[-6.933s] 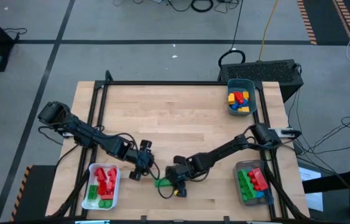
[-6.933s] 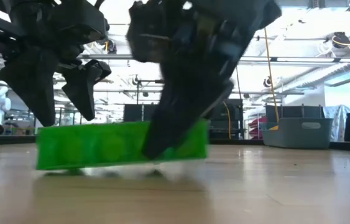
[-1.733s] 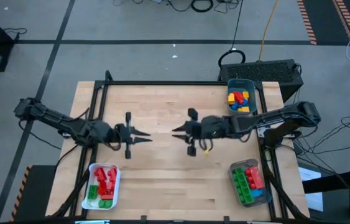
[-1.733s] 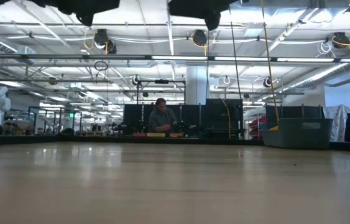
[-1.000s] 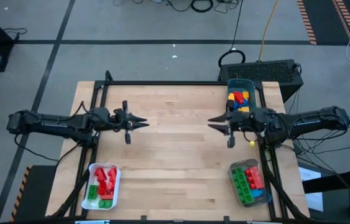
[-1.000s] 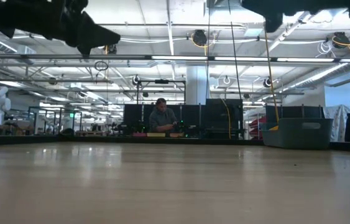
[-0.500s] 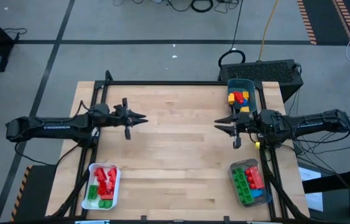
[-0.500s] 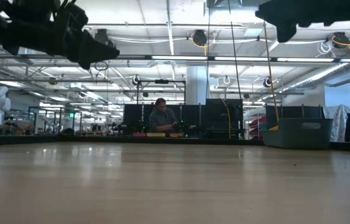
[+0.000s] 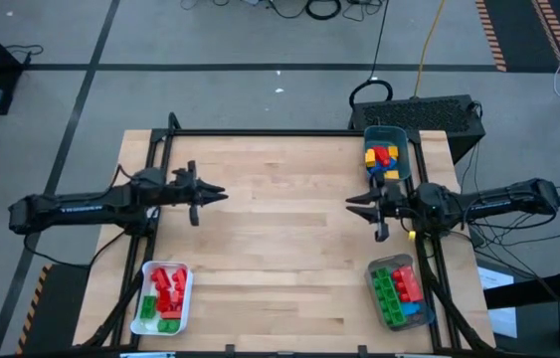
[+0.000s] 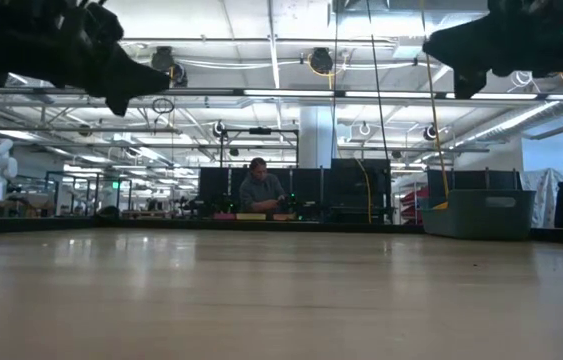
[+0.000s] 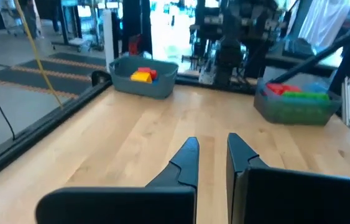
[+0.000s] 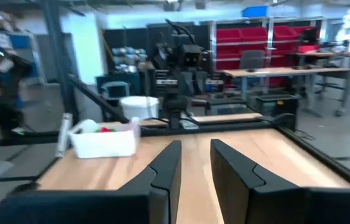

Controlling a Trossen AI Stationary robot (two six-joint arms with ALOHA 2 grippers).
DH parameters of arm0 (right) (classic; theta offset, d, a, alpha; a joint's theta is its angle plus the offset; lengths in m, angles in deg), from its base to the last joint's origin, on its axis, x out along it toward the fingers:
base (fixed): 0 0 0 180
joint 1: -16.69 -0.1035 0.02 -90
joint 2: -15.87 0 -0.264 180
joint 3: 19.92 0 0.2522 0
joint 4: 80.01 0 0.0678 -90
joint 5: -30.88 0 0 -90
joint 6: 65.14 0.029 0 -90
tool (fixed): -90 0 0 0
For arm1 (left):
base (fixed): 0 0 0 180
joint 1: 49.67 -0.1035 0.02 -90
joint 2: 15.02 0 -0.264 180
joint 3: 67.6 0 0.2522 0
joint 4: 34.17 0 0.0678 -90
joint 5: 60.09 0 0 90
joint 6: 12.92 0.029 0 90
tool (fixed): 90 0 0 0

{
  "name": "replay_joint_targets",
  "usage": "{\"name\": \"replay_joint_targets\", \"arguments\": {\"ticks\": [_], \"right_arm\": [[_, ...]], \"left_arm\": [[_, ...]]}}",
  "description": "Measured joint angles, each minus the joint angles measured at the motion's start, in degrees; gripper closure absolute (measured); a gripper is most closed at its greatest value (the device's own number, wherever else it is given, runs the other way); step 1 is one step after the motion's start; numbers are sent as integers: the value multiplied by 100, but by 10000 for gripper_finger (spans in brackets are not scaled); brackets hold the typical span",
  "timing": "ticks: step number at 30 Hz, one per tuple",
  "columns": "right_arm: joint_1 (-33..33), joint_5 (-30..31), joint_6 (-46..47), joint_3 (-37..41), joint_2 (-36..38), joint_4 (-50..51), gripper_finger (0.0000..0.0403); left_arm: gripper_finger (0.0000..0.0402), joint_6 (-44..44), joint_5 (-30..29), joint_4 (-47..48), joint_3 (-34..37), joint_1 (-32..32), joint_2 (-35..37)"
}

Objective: Sort blocks by size
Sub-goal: Return to Home Position

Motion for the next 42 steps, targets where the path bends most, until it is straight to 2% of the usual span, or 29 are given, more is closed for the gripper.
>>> {"name": "replay_joint_targets", "arguments": {"ticks": [3, 16, 19, 23, 38, 42], "right_arm": [[17, -253, 106, 87, -11, -238, 332], [17, -268, 86, 93, -170, -345, 332], [17, -294, -148, 93, -170, -339, 332], [14, -689, -412, 93, -76, -374, 332], [17, -693, -304, 93, 796, 475, 332], [17, -691, -261, 95, 878, 651, 332]], "left_arm": [[402, -46, -70, -11, 121, 145, 325], [402, -183, -858, 47, 867, 866, 1563], [402, -52, -909, 206, 876, 931, 1722], [402, 2, -966, 506, 878, 953, 1962], [402, 106, -992, 1529, 878, 951, 3208], [402, 105, -992, 1629, 878, 951, 3231]]}}
